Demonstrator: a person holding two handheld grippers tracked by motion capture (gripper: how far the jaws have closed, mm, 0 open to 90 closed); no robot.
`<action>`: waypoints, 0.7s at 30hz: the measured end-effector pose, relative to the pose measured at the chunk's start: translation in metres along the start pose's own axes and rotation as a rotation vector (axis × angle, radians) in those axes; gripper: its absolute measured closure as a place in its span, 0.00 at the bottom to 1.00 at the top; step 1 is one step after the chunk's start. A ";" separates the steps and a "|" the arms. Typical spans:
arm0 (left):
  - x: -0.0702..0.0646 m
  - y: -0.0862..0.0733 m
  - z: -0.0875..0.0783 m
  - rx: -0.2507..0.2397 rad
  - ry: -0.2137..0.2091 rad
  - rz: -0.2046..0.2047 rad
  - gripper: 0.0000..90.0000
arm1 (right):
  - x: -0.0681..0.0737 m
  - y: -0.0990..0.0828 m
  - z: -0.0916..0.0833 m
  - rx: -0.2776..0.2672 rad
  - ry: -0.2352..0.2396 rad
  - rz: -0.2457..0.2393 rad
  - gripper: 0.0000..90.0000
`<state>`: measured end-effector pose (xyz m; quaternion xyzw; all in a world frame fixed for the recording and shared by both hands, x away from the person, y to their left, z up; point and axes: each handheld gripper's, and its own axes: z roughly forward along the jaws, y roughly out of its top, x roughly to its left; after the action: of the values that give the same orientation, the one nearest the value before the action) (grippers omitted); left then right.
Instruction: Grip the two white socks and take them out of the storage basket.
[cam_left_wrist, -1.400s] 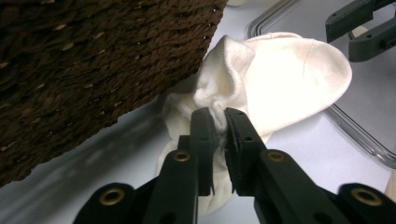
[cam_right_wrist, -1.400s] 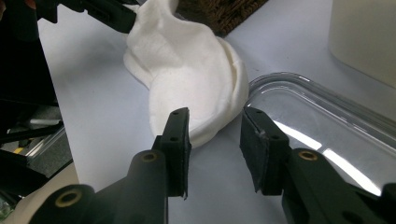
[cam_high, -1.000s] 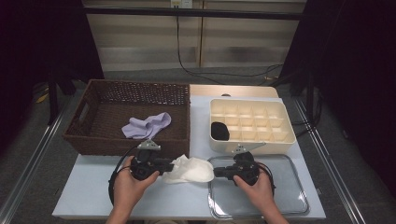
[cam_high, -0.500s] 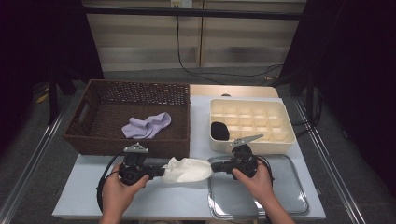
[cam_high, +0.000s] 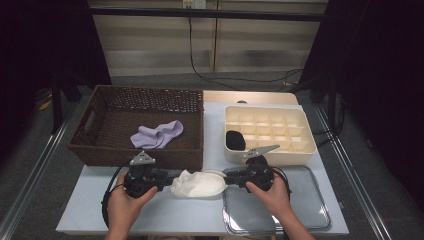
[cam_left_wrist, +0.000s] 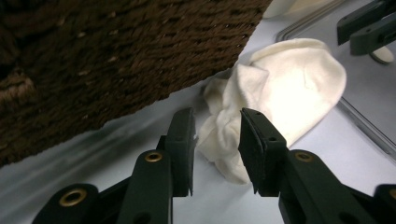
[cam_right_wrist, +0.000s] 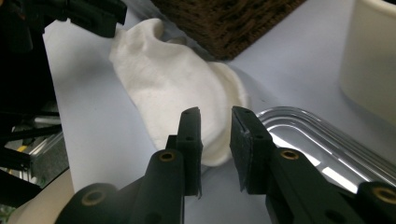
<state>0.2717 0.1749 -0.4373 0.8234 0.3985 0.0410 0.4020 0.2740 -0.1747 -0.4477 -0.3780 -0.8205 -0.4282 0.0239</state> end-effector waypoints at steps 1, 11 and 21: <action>-0.001 0.000 0.002 -0.001 -0.013 0.006 0.72 | 0.002 0.000 0.001 0.007 0.001 -0.008 0.80; -0.007 -0.005 0.024 0.105 0.001 0.065 0.87 | 0.010 -0.006 0.023 0.099 -0.111 -0.073 0.90; -0.010 0.000 0.014 0.090 -0.018 0.044 0.92 | 0.012 -0.001 0.016 0.070 -0.119 -0.087 0.99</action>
<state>0.2701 0.1589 -0.4442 0.8495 0.3782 0.0242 0.3670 0.2694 -0.1561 -0.4541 -0.3658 -0.8504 -0.3768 -0.0306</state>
